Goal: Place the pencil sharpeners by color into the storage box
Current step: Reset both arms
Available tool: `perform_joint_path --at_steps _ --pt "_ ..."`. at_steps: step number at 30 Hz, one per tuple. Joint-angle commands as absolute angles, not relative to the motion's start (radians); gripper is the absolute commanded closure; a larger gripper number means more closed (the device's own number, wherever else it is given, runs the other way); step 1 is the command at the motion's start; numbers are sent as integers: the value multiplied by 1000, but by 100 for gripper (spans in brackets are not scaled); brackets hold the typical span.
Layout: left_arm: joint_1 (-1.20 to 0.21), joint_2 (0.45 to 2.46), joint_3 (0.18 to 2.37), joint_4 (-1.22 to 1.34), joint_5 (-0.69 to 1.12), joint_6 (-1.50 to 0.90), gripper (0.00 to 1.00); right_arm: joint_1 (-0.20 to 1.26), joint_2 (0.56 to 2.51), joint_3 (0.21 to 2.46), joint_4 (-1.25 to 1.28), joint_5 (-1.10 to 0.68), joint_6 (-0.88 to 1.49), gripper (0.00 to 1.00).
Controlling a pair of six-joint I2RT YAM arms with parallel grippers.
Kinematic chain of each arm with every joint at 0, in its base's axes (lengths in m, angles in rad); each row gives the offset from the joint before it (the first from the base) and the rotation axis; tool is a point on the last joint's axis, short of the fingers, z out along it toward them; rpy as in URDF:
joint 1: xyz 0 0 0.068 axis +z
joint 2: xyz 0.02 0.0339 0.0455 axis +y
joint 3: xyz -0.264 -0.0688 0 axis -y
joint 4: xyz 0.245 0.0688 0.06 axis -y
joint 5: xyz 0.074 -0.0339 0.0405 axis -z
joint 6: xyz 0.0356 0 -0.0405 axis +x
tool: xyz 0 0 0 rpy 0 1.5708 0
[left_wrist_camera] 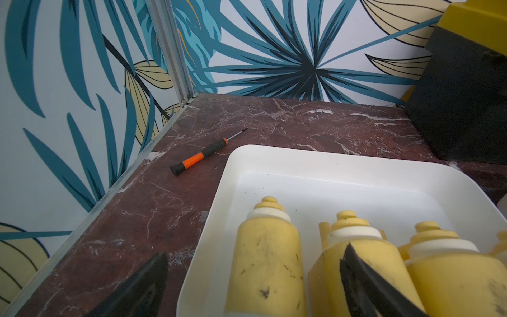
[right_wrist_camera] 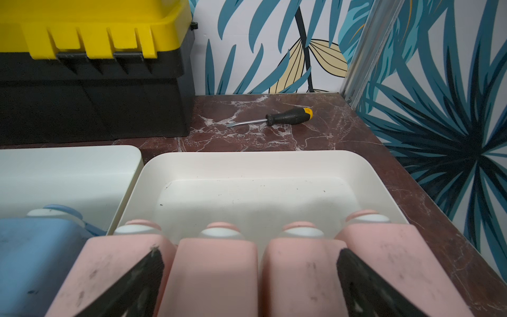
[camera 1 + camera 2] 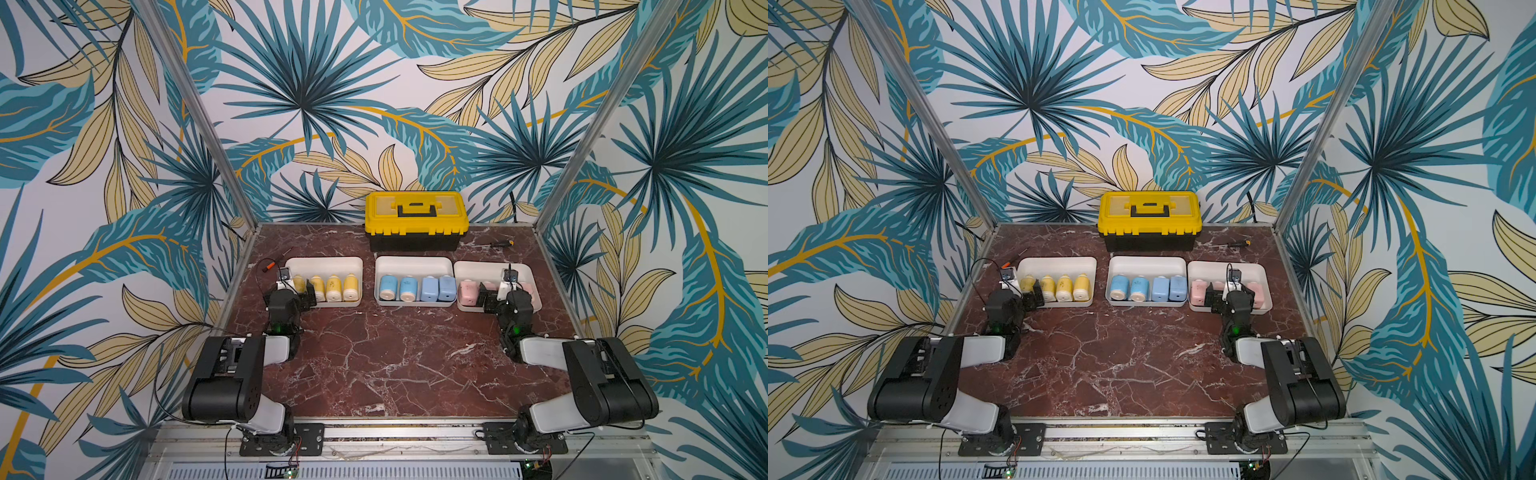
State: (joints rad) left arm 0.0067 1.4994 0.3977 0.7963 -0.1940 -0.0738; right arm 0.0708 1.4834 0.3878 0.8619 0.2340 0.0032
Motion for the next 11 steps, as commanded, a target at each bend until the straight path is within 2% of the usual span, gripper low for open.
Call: perform_joint_path --at_steps 1,11 --pt "3 1508 403 812 -184 -59 1 67 1490 399 847 226 0 1" --pt "3 1509 403 811 -184 -59 1 32 1497 426 800 162 18 1"
